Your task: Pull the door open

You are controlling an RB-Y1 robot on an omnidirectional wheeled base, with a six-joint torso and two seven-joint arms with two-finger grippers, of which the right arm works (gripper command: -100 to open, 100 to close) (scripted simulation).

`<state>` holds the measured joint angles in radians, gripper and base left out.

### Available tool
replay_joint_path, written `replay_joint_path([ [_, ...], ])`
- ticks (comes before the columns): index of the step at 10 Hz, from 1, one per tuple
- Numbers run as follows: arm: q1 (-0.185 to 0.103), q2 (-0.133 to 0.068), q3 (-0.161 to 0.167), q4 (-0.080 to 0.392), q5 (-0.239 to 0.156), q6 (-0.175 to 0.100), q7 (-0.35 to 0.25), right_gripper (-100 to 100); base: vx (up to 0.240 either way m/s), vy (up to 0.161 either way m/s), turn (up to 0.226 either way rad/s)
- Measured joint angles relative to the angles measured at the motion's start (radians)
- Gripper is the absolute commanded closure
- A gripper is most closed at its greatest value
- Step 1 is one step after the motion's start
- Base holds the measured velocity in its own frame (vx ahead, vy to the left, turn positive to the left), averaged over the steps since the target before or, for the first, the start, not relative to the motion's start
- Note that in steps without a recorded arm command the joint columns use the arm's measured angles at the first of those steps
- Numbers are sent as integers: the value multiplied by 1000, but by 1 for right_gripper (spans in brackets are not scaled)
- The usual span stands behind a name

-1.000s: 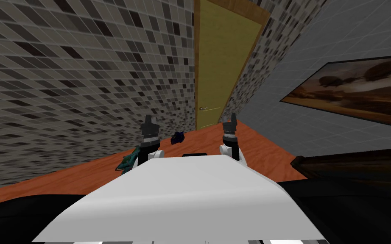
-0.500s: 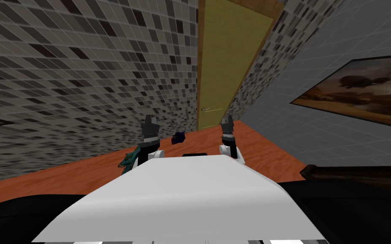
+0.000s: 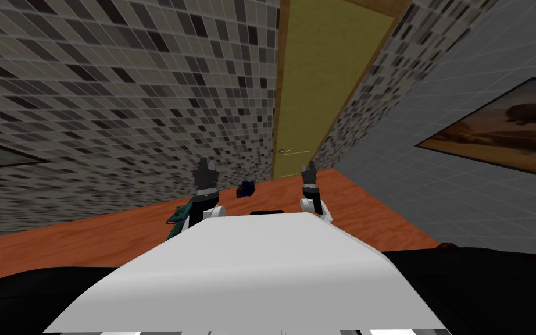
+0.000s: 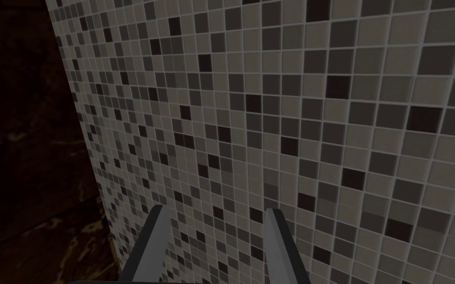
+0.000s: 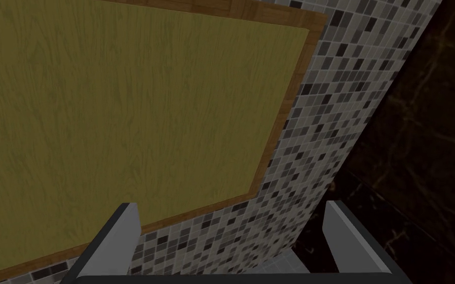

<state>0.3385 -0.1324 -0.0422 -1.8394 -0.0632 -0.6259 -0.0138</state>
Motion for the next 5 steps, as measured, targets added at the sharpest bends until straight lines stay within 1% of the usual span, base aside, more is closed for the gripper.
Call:
replay_joint_path([
  [1, -6, -5, -2, 18, -3, -2, -2, -100, 53, -21, 135],
  [2, -16, -11, -4, 50, -6, -7, -4, -100, 66, -46, 178],
  [3, -36, -21, -9, 76, -12, -4, -7, -100, 47, -41, 75],
  [4, -49, -25, -11, 107, -14, -4, -9, -100, 43, -38, 119],
  [5, -61, -33, -15, 135, -19, -6, -12, -100, 43, -31, 84],
])
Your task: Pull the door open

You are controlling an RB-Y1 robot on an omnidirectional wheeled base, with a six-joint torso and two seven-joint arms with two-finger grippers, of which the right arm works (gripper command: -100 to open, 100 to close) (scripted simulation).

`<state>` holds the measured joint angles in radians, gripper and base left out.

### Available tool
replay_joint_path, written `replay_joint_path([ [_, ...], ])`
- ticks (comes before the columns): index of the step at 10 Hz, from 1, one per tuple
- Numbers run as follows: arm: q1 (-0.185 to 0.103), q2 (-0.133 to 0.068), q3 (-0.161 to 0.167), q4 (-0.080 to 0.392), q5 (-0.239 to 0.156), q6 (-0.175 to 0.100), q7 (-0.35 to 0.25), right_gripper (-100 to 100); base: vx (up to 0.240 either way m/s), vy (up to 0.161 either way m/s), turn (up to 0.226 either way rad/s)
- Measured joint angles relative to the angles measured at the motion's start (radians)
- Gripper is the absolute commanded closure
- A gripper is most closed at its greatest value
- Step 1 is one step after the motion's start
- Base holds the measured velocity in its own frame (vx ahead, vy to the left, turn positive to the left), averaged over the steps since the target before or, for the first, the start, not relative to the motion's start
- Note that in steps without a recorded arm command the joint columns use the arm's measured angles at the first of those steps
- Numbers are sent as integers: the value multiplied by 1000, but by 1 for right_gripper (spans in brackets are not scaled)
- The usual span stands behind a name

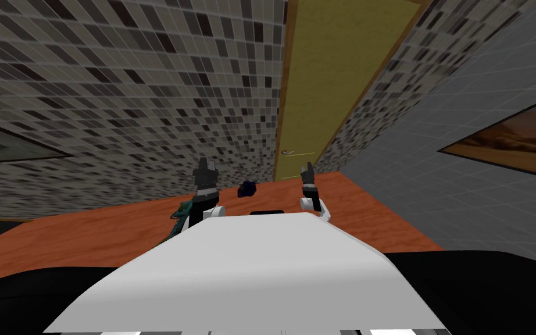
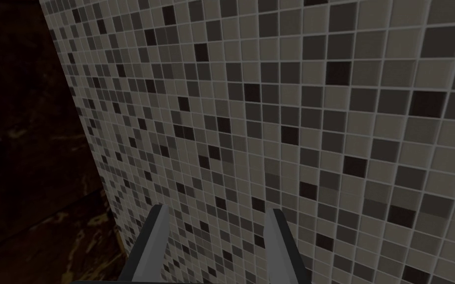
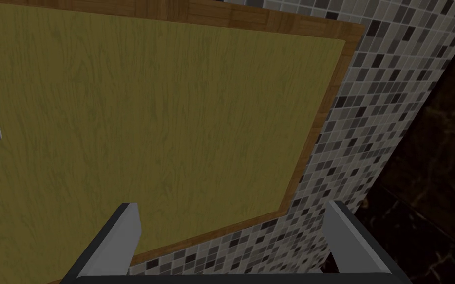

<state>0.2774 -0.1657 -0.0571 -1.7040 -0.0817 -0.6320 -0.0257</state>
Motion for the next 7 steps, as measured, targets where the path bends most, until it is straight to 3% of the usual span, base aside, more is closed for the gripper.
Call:
replay_joint_path([
  [7, -67, -34, -14, 185, -20, -17, -12, -100, 43, -33, 106],
])
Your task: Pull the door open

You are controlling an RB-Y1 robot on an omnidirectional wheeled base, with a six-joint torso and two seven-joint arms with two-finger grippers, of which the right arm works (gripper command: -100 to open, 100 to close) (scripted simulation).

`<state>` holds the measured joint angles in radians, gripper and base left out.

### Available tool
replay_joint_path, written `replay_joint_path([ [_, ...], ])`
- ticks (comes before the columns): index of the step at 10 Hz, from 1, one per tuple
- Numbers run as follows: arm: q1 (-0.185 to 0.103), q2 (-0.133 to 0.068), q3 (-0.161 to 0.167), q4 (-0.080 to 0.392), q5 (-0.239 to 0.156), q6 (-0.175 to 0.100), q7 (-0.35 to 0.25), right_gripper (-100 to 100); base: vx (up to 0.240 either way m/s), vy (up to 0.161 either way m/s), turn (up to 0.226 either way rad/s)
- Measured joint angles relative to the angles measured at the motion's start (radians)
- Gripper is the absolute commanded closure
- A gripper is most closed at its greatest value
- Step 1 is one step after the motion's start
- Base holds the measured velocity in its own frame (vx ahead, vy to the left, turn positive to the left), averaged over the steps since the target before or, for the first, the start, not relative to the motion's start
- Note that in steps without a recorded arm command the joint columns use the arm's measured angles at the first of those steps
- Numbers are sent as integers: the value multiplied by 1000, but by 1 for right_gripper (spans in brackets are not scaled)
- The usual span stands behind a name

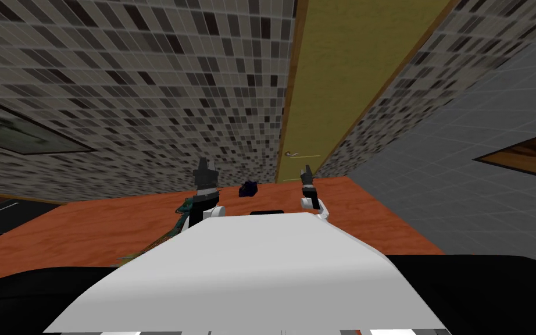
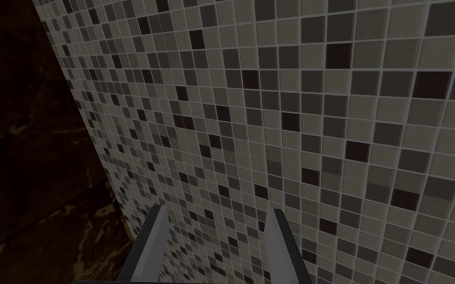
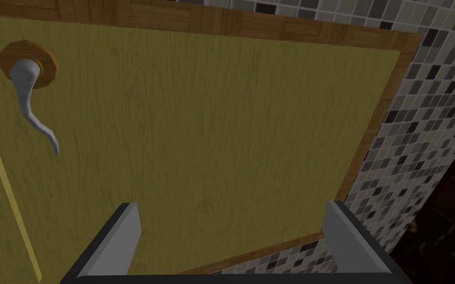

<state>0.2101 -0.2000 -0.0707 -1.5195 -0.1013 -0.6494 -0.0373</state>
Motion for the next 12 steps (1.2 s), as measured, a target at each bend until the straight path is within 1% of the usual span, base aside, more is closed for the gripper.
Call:
replay_joint_path([
  [1, -14, -8, -3, 33, -4, -6, -4, -100, 35, -33, 72],
  [2, -20, -10, -4, 51, -6, -6, -5, -100, 45, -30, 139],
  [3, -35, -17, -8, 83, -10, -9, -6, -100, 33, -34, 65],
  [4, -39, -20, -8, 102, -12, -11, -7, -100, 37, -36, 130],
  [5, -53, -32, -13, 129, -17, -11, -13, -100, 39, -39, 78],
  [6, -52, -35, -14, 143, -19, -11, -16, -100, 47, -52, 121],
  [8, -84, -45, -18, 208, -25, -21, -18, -100, 36, -42, 109],
  [10, -100, -52, -22, 259, -30, -25, -20, -100, 33, -35, 107],
  [11, -114, -60, -24, 291, -34, -29, -22, -100, 30, -35, 65],
  [12, -118, -63, -26, 308, -36, -30, -24, -100, 41, -44, 131],
])
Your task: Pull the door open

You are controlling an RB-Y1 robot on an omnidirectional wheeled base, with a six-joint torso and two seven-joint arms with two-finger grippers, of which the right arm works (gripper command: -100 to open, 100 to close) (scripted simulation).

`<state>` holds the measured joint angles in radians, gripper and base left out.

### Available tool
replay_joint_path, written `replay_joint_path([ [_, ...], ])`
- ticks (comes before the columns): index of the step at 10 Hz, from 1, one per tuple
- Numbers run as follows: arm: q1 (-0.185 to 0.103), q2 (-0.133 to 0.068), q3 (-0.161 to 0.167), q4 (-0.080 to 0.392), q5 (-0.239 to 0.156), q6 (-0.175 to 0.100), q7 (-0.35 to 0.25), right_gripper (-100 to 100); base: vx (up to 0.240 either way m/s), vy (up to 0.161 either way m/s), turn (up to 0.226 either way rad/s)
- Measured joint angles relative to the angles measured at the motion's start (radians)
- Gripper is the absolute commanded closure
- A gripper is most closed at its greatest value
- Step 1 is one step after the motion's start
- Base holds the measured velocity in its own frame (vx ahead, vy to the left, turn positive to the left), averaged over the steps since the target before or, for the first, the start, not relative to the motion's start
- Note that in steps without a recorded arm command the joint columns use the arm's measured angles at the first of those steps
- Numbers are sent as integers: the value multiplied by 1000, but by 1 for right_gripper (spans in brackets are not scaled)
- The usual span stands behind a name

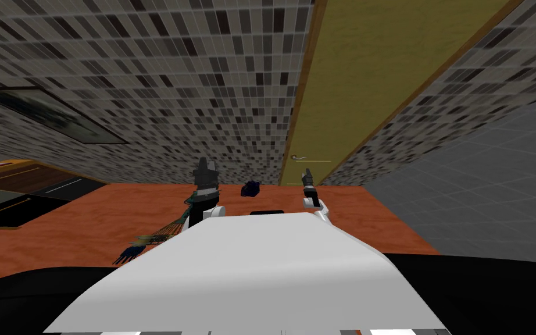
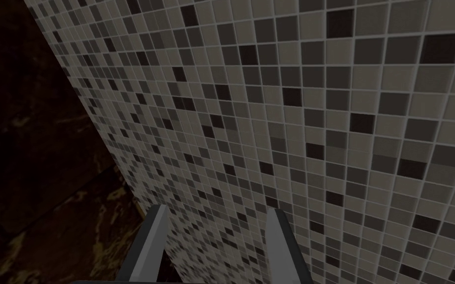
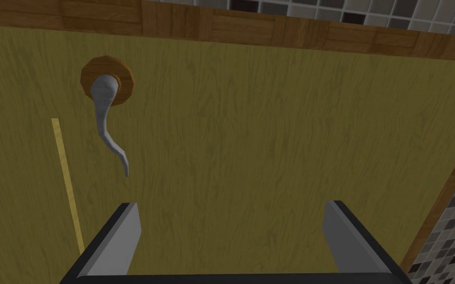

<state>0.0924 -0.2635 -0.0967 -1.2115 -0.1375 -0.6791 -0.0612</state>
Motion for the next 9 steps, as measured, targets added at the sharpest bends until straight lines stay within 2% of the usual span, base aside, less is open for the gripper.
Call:
replay_joint_path([
  [6, -72, -40, -15, 176, -21, -17, -15, -100, 39, -46, 107],
  [9, -92, -48, -21, 235, -28, -18, -16, -100, 32, -40, 98],
])
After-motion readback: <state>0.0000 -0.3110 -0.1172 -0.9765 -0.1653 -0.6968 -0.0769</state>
